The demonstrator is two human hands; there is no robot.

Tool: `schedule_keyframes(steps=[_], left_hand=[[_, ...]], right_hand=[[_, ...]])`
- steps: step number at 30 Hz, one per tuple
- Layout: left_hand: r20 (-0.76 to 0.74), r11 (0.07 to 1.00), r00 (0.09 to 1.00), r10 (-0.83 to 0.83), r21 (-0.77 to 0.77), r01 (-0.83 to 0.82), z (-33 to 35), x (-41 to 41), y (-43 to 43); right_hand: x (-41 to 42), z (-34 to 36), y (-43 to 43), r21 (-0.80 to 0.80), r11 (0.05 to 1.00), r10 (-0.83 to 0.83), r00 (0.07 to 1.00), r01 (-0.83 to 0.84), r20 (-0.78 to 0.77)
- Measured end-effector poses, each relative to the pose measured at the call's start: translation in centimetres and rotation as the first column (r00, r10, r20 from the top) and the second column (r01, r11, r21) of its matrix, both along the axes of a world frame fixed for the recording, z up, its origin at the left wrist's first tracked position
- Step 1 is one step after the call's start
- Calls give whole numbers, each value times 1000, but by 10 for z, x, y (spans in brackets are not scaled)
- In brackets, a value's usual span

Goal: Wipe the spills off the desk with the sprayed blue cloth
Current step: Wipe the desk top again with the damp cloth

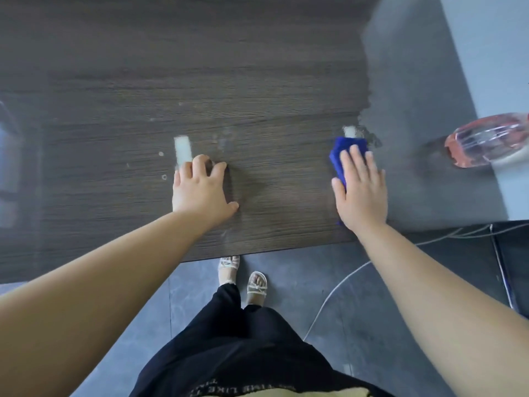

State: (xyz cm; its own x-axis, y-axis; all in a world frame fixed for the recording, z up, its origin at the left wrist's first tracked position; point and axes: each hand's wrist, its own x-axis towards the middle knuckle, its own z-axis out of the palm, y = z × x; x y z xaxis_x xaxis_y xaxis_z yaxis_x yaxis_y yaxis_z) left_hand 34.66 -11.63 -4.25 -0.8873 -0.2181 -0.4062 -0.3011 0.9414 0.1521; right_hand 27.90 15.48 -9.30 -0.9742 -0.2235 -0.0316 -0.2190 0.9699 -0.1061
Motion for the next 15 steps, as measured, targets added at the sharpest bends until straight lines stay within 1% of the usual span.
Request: schedule_keyframes(steps=[1, 2, 3, 4, 5, 6, 8, 9, 10, 11, 12, 13, 14, 15], left_hand=[[11, 1000, 1000, -15, -5, 15, -1, 3, 5], [23, 1000, 999, -29, -8, 29, -2, 7, 10], [31, 999, 999, -35, -11, 35, -3, 9, 14], [36, 999, 999, -34, -12, 34, -4, 10, 15], [41, 999, 999, -32, -12, 32, -3, 10, 16], [41, 1000, 999, -30, -8, 30, -3, 10, 16], [41, 1000, 999, -27, -6, 27, -2, 10, 14], [43, 999, 999, -30, -10, 30, -2, 11, 13], [47, 999, 998, -35, -20, 36, -2, 11, 13], [52, 999, 998, -42, -28, 44, -1, 11, 13], [57, 998, 997, -46, -30, 48, -2, 11, 13], [60, 998, 997, -48, -30, 50, -3, 11, 13], [63, 998, 997, -51, -32, 53, -3, 11, 13], [65, 998, 996, -55, -35, 58, -4, 11, 13]], right_hand=[[6, 1, -11, -22, 984, -177, 984, 177, 10], [18, 1, -27, -27, 960, -279, 960, 279, 8], [33, 1, -46, -28, 958, -284, 959, 284, 14], [49, 0, -65, -29, 980, -199, 980, 199, 16], [66, -1, -78, -28, 998, -55, 998, 55, 21], [79, -1, -85, -28, 993, 114, 993, -113, 17], [74, 1, -71, -16, 909, 416, 909, -415, 33], [59, 3, -56, -12, 860, 510, 858, -511, 55], [45, 2, -38, 13, 830, 557, 829, -558, 48], [32, 1, -19, 38, 834, 550, 834, -551, 28], [22, -1, -1, 50, 868, 494, 869, -494, 17], [14, 0, 13, 45, 920, 389, 921, -389, 26], [11, 0, 19, 32, 970, 240, 970, -241, 35], [13, 0, 14, 32, 997, 72, 997, -73, 36]])
